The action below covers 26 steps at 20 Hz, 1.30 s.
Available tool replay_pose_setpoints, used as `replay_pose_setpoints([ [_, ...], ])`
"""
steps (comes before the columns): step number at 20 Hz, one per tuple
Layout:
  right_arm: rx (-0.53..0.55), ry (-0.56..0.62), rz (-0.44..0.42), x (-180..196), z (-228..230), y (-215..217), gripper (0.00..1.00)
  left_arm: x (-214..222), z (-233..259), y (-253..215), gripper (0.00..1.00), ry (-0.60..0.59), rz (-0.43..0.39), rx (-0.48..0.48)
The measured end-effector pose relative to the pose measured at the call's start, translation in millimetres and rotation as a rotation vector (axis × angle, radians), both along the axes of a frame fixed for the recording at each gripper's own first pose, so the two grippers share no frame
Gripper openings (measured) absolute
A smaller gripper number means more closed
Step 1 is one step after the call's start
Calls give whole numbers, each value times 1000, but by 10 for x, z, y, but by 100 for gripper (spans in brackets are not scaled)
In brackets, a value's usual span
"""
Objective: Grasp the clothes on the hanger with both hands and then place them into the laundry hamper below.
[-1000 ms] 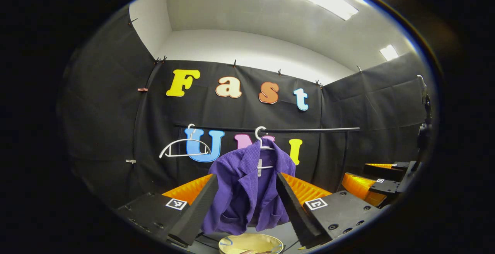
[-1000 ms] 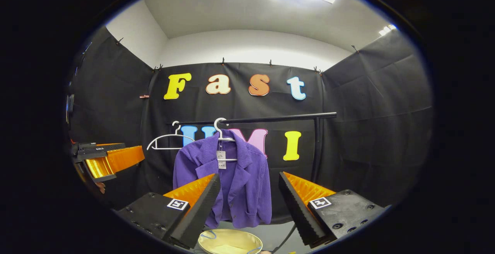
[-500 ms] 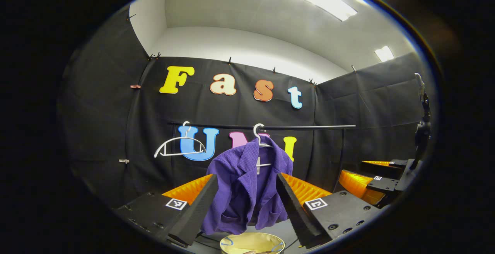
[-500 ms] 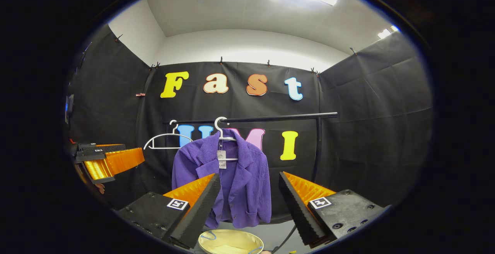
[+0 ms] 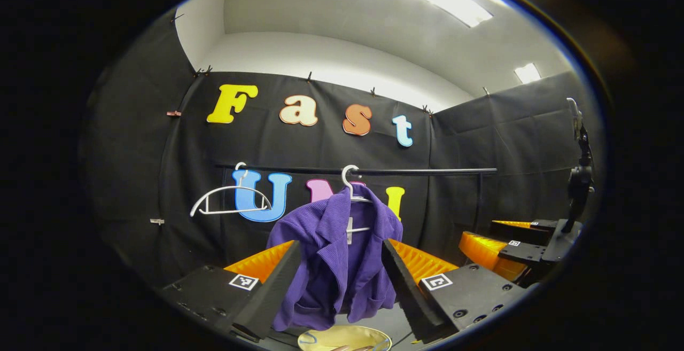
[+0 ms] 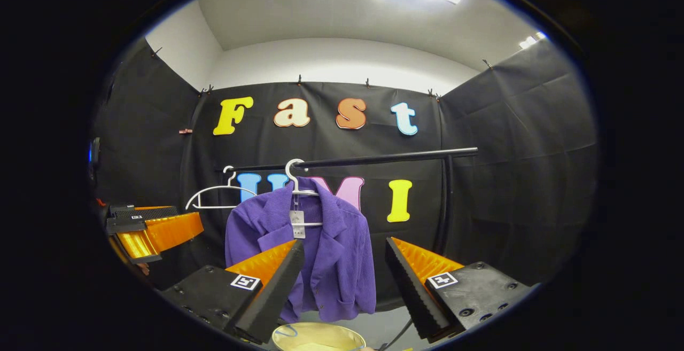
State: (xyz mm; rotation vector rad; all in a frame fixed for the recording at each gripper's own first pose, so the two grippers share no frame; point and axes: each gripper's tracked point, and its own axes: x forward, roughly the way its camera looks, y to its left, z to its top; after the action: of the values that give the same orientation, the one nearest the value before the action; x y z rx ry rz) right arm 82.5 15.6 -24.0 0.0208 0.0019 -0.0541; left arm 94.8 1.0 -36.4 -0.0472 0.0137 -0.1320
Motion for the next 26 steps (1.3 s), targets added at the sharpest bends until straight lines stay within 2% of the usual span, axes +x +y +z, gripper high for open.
replay_pose_setpoints([
  [5, 11, 15, 87, 711, -258, 53, 98, 579, -247, -27, 95, 24, 43, 14],
  [6, 16, 22, 103, 849, -328, 65, 97, 681, -303, -16, 92, 27, 57, 23],
  [7, 24, 34, 118, 983, -413, 78, 98, 792, -377, -21, 95, 33, 67, 27],
  [13, 59, 90, 202, 1638, -834, 120, 98, 1295, -720, -86, 95, 59, 121, 39],
  [20, 98, 133, 266, 2089, -1174, 169, 98, 1683, -1099, -29, 95, 125, 191, 18],
  [22, 112, 148, 282, 2175, -1269, 194, 98, 1740, -1209, -4, 92, 149, 211, 19],
  [23, 115, 156, 289, 2211, -1300, 200, 98, 1752, -1267, 11, 95, 155, 223, 20],
  [26, 117, 175, 311, 2311, -1422, 267, 98, 1824, -1389, 32, 95, 177, 254, 1],
])
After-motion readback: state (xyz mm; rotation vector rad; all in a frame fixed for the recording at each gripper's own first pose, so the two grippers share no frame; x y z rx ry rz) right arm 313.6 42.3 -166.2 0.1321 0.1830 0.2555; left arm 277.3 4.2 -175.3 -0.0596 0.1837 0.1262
